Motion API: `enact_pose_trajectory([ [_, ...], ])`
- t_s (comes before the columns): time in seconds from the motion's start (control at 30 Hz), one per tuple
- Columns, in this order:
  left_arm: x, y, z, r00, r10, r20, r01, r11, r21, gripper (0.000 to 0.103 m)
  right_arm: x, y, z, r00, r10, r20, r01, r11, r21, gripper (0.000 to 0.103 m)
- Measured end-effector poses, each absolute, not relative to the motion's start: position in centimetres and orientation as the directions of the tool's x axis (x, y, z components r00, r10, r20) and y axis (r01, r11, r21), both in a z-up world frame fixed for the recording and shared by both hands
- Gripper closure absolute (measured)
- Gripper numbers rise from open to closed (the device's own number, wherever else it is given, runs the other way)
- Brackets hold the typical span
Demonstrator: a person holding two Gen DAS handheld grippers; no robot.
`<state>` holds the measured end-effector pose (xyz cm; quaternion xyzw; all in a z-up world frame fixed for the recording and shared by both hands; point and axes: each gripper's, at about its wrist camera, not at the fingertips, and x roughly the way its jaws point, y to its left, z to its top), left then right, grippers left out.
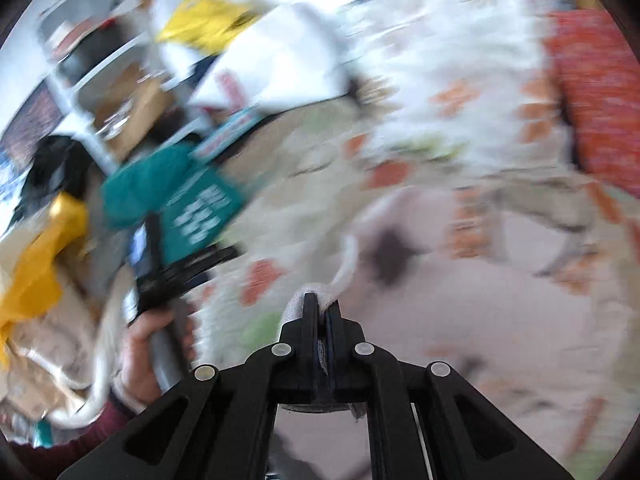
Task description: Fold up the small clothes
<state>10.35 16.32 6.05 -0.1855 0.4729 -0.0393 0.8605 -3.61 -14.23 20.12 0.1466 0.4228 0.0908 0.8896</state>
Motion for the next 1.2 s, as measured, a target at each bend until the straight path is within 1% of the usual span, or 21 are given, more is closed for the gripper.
enact_pose_trajectory([
  [0.1, 10.4, 13.4, 5.8, 0.528, -0.273, -0.804, -0.047, 0.936, -0.349, 0.015, -4.6, -20.9, 19.4, 0.611, 0.126, -0.781, 0.13, 0.958, 0.256, 0.099],
  [0.13, 10.5, 12.4, 5.7, 0.523, -0.277, -0.806, -0.028, 0.94, -0.341, 0.015, -4.9, -23.5, 18.0, 0.581, 0.043, -0.813, 0.211, 0.957, 0.202, 0.099],
  [0.23, 10.6, 9.6, 5.2, 0.505, -0.288, -0.813, 0.022, 0.947, -0.322, 0.015, -4.8, -28.7, 14.1, 0.467, -0.081, -0.881, 0.355, 0.929, 0.103, 0.098],
  [0.27, 10.7, 8.7, 5.0, 0.497, -0.293, -0.816, 0.039, 0.948, -0.317, 0.015, -4.8, -30.4, 12.0, 0.402, -0.14, -0.905, 0.401, 0.915, 0.037, 0.096],
  [0.33, 10.8, 7.0, 4.5, 0.482, -0.298, -0.824, 0.069, 0.95, -0.303, 0.015, -5.5, -32.0, 10.4, 0.355, -0.208, -0.911, 0.466, 0.885, -0.02, 0.095],
  [0.37, 10.8, 6.3, 4.3, 0.477, -0.297, -0.827, 0.082, 0.952, -0.294, 0.015, -6.0, -32.7, 10.0, 0.366, -0.212, -0.906, 0.495, 0.869, -0.004, 0.095],
  [0.43, 11.0, 4.7, 3.8, 0.468, -0.29, -0.835, 0.113, 0.957, -0.269, 0.015, -6.6, -33.2, 10.5, 0.421, -0.177, -0.889, 0.495, 0.867, 0.061, 0.095],
  [0.47, 11.1, 3.8, 3.5, 0.459, -0.285, -0.842, 0.133, 0.959, -0.252, 0.015, -6.3, -32.7, 11.0, 0.451, -0.169, -0.876, 0.477, 0.876, 0.077, 0.094],
  [0.53, 11.5, 2.7, 2.7, 0.431, -0.284, -0.857, 0.152, 0.959, -0.241, 0.016, -4.4, -30.9, 11.9, 0.485, -0.163, -0.859, 0.415, 0.908, 0.062, 0.094],
  [0.6, 12.1, 1.8, 1.5, 0.38, -0.288, -0.879, 0.158, 0.957, -0.245, 0.031, -2.1, -28.8, 12.3, 0.5, -0.127, -0.857, 0.346, 0.936, 0.064, 0.085],
  [0.63, 12.3, 1.4, 0.8, 0.35, -0.287, -0.892, 0.162, 0.956, -0.244, 0.05, -0.7, -27.7, 12.3, 0.505, -0.098, -0.858, 0.307, 0.949, 0.072, 0.075],
  [0.67, 12.6, 1.0, 0.1, 0.319, -0.275, -0.907, 0.168, 0.958, -0.232, 0.068, 0.8, -26.4, 12.0, 0.51, -0.072, -0.857, 0.267, 0.961, 0.078, 0.068],
  [0.7, 12.6, 0.8, -0.2, 0.317, -0.247, -0.916, 0.168, 0.965, -0.202, 0.074, 2.1, -25.2, 11.8, 0.512, -0.054, -0.858, 0.236, 0.968, 0.08, 0.066],
  [0.73, 12.5, 0.7, -0.1, 0.34, -0.22, -0.914, 0.166, 0.971, -0.171, 0.084, 4.3, -23.7, 11.1, 0.504, -0.027, -0.863, 0.193, 0.978, 0.082, 0.066],
  [0.77, 12.4, 0.6, 0.0, 0.344, -0.219, -0.913, 0.172, 0.971, -0.169, 0.09, 6.1, -22.5, 10.5, 0.496, -0.01, -0.868, 0.169, 0.982, 0.085, 0.066],
  [0.83, 12.2, 0.7, 0.0, 0.317, -0.241, -0.917, 0.173, 0.966, -0.194, 0.095, 9.5, -20.3, 8.9, 0.474, 0.04, -0.88, 0.135, 0.984, 0.118, 0.066],
  [0.9, 12.1, 0.9, -0.1, 0.301, -0.251, -0.92, 0.173, 0.963, -0.206, 0.095, 12.2, -18.9, 7.3, 0.447, 0.092, -0.89, 0.102, 0.983, 0.153, 0.068],
  [0.93, 12.1, 1.2, -0.2, 0.294, -0.259, -0.92, 0.174, 0.961, -0.215, 0.095, 14.2, -17.6, 6.3, 0.429, 0.109, -0.897, 0.073, 0.985, 0.155, 0.072],
  [0.97, 12.0, 1.4, -0.2, 0.288, -0.267, -0.919, 0.172, 0.959, -0.225, 0.095, 15.5, -16.7, 5.5, 0.416, 0.111, -0.903, 0.061, 0.987, 0.15, 0.075],
  [1.1, 12.3, 2.9, -0.2, 0.265, -0.318, -0.91, 0.149, 0.946, -0.287, 0.095, 21.2, -14.6, 2.0, 0.35, 0.094, -0.932, 0.069, 0.99, 0.126, 0.075],
  [1.2, 12.2, 3.5, 0.3, 0.277, -0.322, -0.905, 0.159, 0.944, -0.288, 0.094, 24.1, -14.0, 1.9, 0.393, 0.037, -0.919, 0.082, 0.994, 0.076, 0.073],
])
